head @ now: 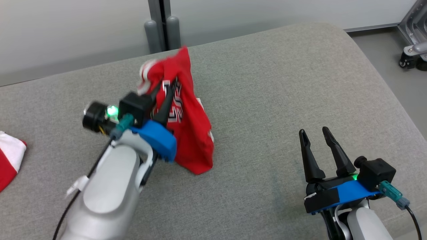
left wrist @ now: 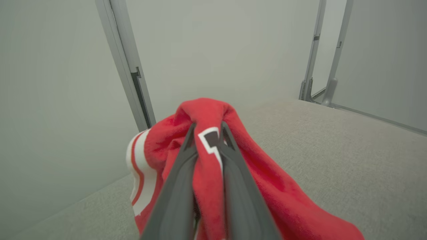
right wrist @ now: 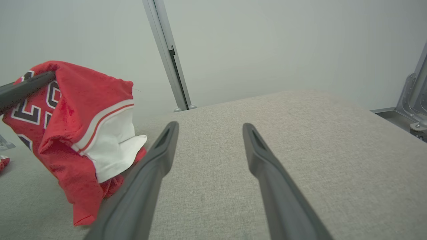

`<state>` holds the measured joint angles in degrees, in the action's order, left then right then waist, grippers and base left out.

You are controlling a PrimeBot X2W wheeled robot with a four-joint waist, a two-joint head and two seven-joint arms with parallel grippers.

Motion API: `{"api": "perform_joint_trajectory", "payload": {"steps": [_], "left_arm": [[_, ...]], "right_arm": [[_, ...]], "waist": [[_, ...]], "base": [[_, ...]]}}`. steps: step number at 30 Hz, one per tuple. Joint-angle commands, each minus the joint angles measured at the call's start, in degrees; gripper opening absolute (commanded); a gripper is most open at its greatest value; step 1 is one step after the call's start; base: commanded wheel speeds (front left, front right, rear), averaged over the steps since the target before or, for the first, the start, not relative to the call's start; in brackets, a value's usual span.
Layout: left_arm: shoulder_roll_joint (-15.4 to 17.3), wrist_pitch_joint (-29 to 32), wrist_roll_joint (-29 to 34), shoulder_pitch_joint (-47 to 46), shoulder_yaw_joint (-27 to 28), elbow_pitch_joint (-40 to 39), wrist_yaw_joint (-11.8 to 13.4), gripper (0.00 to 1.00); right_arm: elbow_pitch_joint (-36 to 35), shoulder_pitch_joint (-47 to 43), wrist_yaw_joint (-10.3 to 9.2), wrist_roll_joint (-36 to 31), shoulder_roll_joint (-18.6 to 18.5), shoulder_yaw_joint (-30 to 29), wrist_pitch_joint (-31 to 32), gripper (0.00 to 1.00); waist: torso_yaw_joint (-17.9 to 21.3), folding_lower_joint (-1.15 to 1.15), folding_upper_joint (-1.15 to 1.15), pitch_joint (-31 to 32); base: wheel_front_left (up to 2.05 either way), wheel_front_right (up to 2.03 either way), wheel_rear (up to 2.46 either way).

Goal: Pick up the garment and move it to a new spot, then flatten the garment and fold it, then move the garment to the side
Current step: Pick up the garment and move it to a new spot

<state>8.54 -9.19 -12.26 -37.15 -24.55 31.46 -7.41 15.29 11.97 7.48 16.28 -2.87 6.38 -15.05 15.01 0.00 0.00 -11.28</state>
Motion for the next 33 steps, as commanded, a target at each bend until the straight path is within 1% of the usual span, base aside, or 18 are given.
{"api": "perform_joint_trajectory", "payload": {"steps": [1, 9, 10, 11, 15, 17, 21, 27, 33], "left_arm": [[-0.04, -0.88, -0.53, 1.55, -0.48, 1.57, -0.04, 0.00], [-2.51, -3.99, -3.96, 8.47, -5.31, 9.85, -0.05, 0.00], [-2.70, -4.36, -4.19, 8.53, -5.53, 10.38, -0.05, 0.38], [-2.83, -4.73, -4.18, 8.35, -5.61, 10.77, -0.04, 1.00], [-3.42, -5.93, -4.60, 7.38, -4.11, 9.20, 0.84, 1.00], [-3.27, -6.05, -4.04, 7.64, -2.43, 5.54, 1.69, 1.00], [-2.42, -6.01, -2.66, 11.61, 2.00, -2.16, 3.61, 1.00], [-2.01, -6.02, 0.00, 17.34, 9.05, -11.37, 5.45, 1.00], [-2.29, -6.02, 2.96, 22.39, 15.58, -17.96, 6.42, 1.00]], "right_arm": [[0.15, 0.54, 0.03, 0.19, -0.03, 0.05, -0.20, 1.00], [0.72, 0.19, 0.03, 0.29, -0.03, 0.38, -0.20, 1.00], [0.84, 0.12, 0.03, 0.31, -0.04, 0.40, -0.20, 1.00], [0.99, 0.07, 0.03, 0.21, -0.04, 0.44, -0.20, 1.00], [1.50, -0.42, 0.03, -0.48, -0.04, 0.02, -0.20, 1.00], [1.71, -0.62, 0.03, -0.63, -0.04, -0.10, -0.20, 1.00], [2.01, -1.04, 0.03, -0.73, -0.04, 0.09, -0.20, 1.00], [2.54, -1.67, 0.03, -1.26, -0.04, -0.10, -0.20, 1.00], [2.79, -1.92, 0.03, -1.85, -0.07, -0.91, -0.20, 1.00]], "waist": [[-0.33, 0.00, 0.00, -0.03], [-1.80, 0.00, 0.00, 0.37], [-1.99, 0.00, 0.00, 0.45], [-2.25, 0.00, 0.00, 0.58], [-3.61, 0.00, 0.00, 1.53], [-4.47, 0.00, 0.00, 2.09], [-6.21, 0.00, 0.00, 3.22], [-9.07, 0.00, 0.00, 4.42], [-12.17, 0.00, 0.00, 5.18]], "base": [[0.00, 0.00, 0.00], [0.00, 0.00, 0.00], [0.00, 0.00, 0.00], [0.00, 0.00, 0.00], [0.00, 0.00, 0.00], [0.00, 0.00, 0.00], [0.00, 0.00, 0.00], [0.00, 0.00, 0.00], [0.00, 0.00, 0.00]]}}
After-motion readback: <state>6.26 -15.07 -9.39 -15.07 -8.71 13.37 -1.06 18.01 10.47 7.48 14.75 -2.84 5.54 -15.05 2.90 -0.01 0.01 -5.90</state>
